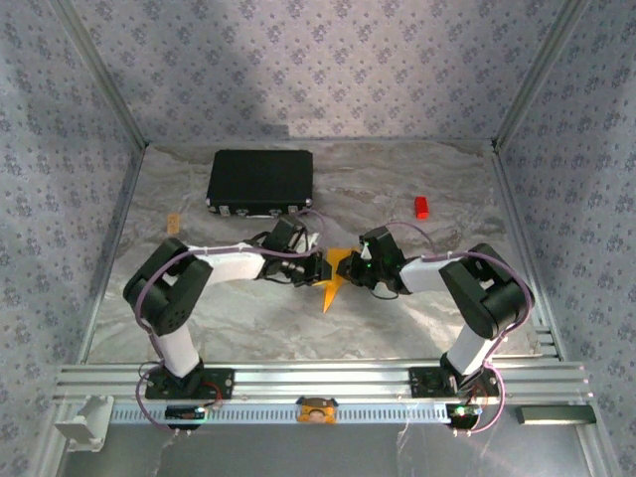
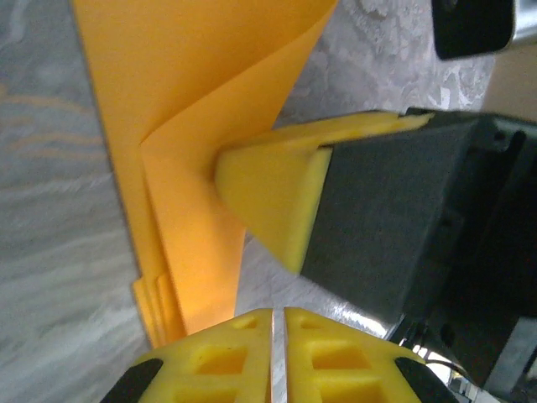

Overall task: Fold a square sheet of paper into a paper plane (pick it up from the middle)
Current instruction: Fold the wing for the fifth time at the center of the table.

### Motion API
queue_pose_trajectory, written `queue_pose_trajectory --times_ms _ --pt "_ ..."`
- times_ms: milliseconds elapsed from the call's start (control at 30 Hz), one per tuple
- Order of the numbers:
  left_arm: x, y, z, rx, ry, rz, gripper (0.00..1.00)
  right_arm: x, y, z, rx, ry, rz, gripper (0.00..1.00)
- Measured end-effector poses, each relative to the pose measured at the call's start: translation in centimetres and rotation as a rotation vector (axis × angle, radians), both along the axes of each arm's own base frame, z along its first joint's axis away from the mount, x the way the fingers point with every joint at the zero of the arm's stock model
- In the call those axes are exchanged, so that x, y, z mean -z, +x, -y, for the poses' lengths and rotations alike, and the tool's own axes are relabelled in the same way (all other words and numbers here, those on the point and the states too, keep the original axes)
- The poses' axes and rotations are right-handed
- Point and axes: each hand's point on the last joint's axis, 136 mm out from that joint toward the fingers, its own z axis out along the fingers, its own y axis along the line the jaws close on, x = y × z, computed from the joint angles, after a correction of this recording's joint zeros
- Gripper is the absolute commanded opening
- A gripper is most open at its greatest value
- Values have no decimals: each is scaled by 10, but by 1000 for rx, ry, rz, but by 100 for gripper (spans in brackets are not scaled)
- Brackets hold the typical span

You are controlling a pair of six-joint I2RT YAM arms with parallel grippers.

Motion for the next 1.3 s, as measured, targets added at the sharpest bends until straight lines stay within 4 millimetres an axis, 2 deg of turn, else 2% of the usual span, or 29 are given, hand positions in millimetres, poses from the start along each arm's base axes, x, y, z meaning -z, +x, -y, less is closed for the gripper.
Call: queue_pose_trajectory --times_ms 133,300,433,567,733,833,1000,1133,1233,1300 --pt "10 1 4 10 18 -19 9 0 0 0 2 1 -1 16" --pt "39 -6 0 25 80 -67 4 -1 0 0 -2 8 -2 17" --pt "40 -7 1 44 93 -45 1 -2 0 4 -4 9 -15 18" --pt "41 -8 0 63 100 -26 0 -5 -3 16 -8 -29 -17 18" --pt "41 -14 -3 87 102 -8 0 -21 4 27 -23 -51 35 11" --pt "40 -15 -4 96 103 -1 0 -25 3 24 -55 -48 56 6" --pt "40 -16 -4 104 102 4 0 -22 -7 11 -127 -44 53 4" --pt "40 -16 -4 104 102 4 0 -11 -8 0 -168 -58 33 3" --pt "40 -16 -4 105 102 5 0 1 -4 6 -162 -86 11 4" --pt "41 -16 -4 107 103 6 0 2 -1 10 -153 -74 3 4"
